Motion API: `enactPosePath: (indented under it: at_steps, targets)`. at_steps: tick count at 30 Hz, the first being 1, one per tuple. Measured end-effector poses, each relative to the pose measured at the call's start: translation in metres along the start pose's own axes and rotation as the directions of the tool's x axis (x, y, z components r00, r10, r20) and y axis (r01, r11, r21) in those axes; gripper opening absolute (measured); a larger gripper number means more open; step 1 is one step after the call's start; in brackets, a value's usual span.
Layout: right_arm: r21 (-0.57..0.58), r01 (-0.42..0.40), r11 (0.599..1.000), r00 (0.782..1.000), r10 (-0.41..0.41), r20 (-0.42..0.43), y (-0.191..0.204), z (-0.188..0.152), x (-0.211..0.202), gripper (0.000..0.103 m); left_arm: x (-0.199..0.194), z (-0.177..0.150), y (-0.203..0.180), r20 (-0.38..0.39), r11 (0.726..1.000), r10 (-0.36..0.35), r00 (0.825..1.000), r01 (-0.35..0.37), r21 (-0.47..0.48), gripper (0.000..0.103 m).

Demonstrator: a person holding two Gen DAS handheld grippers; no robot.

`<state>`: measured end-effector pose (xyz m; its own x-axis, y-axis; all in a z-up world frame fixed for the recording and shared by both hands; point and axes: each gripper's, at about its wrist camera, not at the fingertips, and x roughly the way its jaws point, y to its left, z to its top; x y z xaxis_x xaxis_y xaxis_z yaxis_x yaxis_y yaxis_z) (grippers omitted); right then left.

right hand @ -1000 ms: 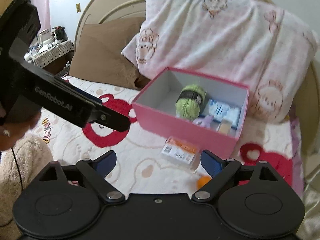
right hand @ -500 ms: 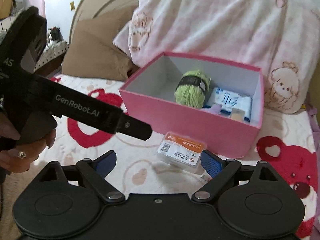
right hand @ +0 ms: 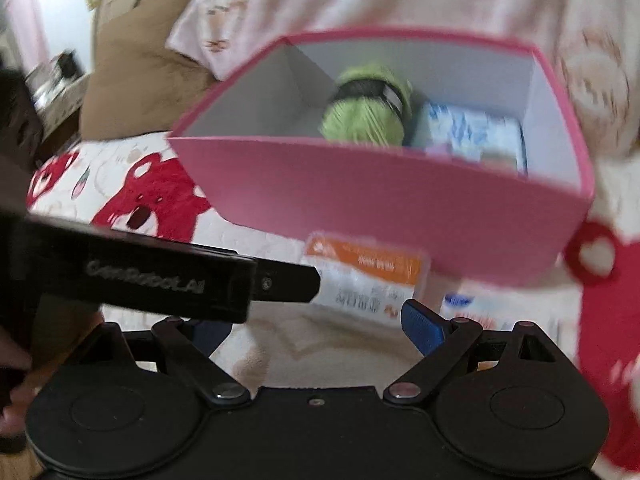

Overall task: Organize objects
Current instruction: 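Lower the left gripper onto the clear orange-labelled card box and close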

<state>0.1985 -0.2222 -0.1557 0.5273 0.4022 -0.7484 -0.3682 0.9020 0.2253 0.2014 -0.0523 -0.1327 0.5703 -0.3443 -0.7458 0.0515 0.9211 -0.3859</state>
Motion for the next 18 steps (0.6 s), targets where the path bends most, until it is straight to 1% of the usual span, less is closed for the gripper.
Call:
enactPosePath:
  at_steps: [2,3,5,7,8,10,12,14,15,16,18]
  targets:
    - [-0.022,0.033,0.999,0.999,-0.032,0.025,0.001,-0.003,0.003,0.093,0.006,-0.001,0.002,0.002,1.0,0.002,1.0,-0.002,-0.011,0.067]
    - [-0.037,0.045,0.998,0.999,-0.044,0.028,0.001,-0.003,0.005,0.093,0.01,-0.001,0.004,0.003,1.0,0.005,1.0,-0.005,-0.02,0.066]
    - [-0.03,0.055,0.998,0.998,-0.054,0.031,-0.001,-0.004,0.01,0.093,0.016,-0.003,0.008,0.01,0.999,0.003,1.0,-0.003,-0.038,0.06]
    - [-0.013,0.059,0.998,0.998,-0.059,0.011,-0.004,-0.005,0.016,0.093,0.023,-0.005,0.012,0.006,0.998,-0.01,1.0,0.01,-0.062,0.055]
    - [-0.007,0.057,0.998,0.998,-0.057,-0.004,-0.006,-0.006,0.02,0.092,0.024,-0.006,0.014,0.008,0.996,-0.036,0.999,0.037,-0.081,0.049]
    - [-0.011,0.055,0.998,0.998,-0.056,-0.004,-0.006,-0.007,0.022,0.093,0.026,-0.008,0.016,0.002,0.988,-0.098,0.995,0.097,-0.117,0.04]
    - [-0.041,0.063,0.997,0.998,-0.063,0.001,-0.001,-0.009,0.02,0.093,0.024,-0.008,0.014,0.0,0.988,-0.098,0.995,0.097,-0.119,0.04]
    - [-0.039,0.043,0.998,0.999,-0.043,-0.006,0.0,-0.01,0.016,0.093,0.02,-0.008,0.014,-0.01,0.987,-0.091,0.996,0.089,-0.132,0.04]
    - [-0.038,0.026,0.999,1.0,-0.026,-0.015,0.001,-0.011,0.014,0.093,0.018,-0.007,0.014,-0.033,0.988,-0.086,0.996,0.081,-0.135,0.04]
    - [-0.039,0.0,0.999,0.999,-0.001,-0.037,0.001,-0.011,0.012,0.093,0.016,-0.005,0.014,-0.083,0.989,-0.077,0.994,0.065,-0.13,0.04]
    - [-0.031,-0.045,0.999,0.998,0.043,-0.056,0.002,-0.013,0.008,0.093,0.014,-0.006,0.018,-0.164,0.986,-0.082,0.983,0.056,-0.154,0.041]
